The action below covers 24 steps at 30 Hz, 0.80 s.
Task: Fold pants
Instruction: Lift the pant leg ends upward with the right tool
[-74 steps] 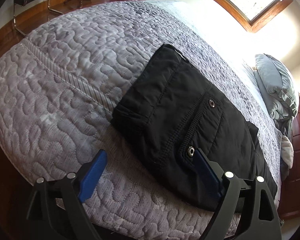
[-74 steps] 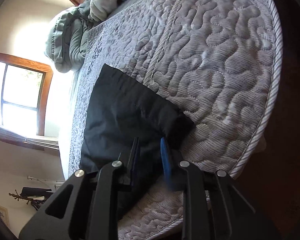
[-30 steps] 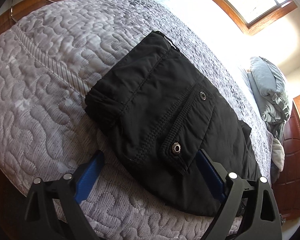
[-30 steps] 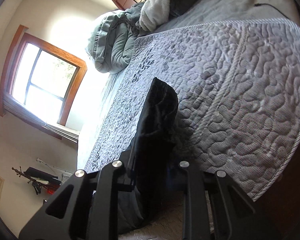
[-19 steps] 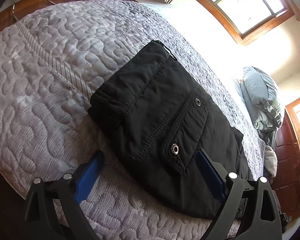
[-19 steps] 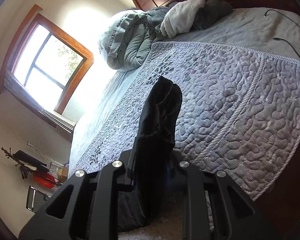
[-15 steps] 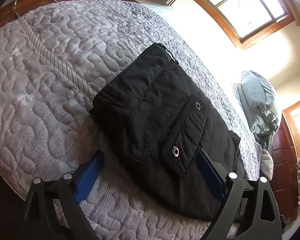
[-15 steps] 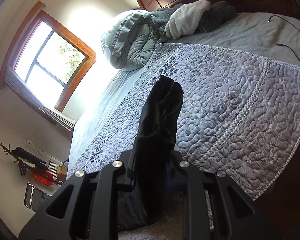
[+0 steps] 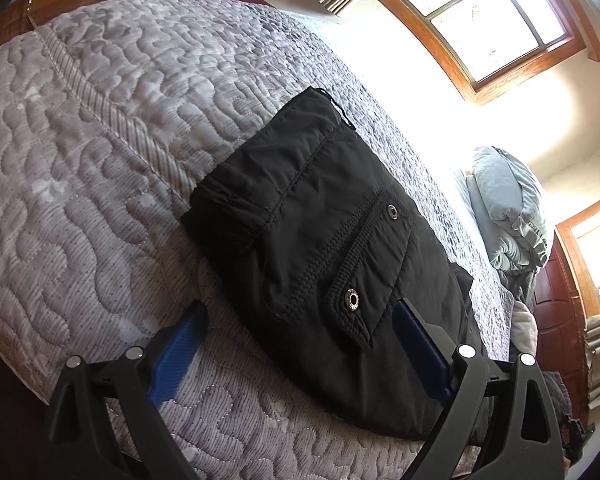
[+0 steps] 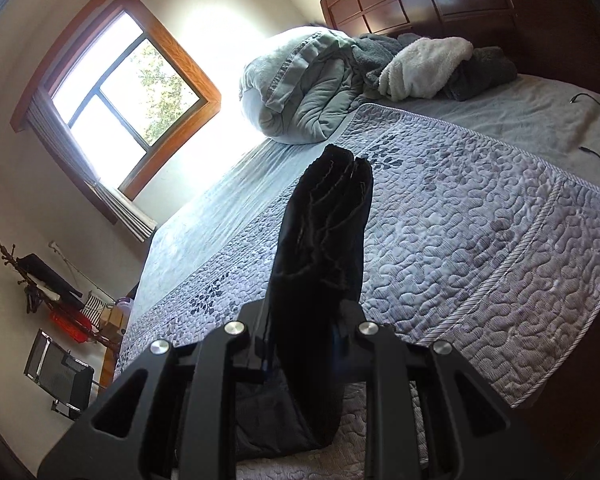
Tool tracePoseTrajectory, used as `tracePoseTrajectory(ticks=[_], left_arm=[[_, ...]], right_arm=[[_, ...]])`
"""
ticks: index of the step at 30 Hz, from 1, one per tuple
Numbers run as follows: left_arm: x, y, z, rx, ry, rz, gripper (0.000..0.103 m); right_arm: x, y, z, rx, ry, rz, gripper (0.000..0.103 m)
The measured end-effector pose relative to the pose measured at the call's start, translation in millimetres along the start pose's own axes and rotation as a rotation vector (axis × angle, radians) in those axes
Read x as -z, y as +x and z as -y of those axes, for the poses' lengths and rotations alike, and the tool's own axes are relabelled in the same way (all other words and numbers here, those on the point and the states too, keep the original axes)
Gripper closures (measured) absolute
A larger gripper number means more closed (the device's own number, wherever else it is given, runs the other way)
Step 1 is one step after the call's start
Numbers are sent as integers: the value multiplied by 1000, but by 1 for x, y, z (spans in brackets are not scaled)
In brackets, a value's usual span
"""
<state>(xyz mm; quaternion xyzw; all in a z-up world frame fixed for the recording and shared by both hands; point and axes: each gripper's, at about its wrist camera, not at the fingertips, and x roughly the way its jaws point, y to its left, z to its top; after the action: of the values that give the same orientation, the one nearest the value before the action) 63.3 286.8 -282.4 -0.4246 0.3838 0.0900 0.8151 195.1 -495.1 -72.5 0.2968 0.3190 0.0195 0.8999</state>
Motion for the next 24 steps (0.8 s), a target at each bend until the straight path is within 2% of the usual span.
tracePoseTrajectory(ticks=[24], left_arm=[[-6,-15,-15,26,0,0,9]], right_arm=[[26,6,-108,24,-242,-17,83]])
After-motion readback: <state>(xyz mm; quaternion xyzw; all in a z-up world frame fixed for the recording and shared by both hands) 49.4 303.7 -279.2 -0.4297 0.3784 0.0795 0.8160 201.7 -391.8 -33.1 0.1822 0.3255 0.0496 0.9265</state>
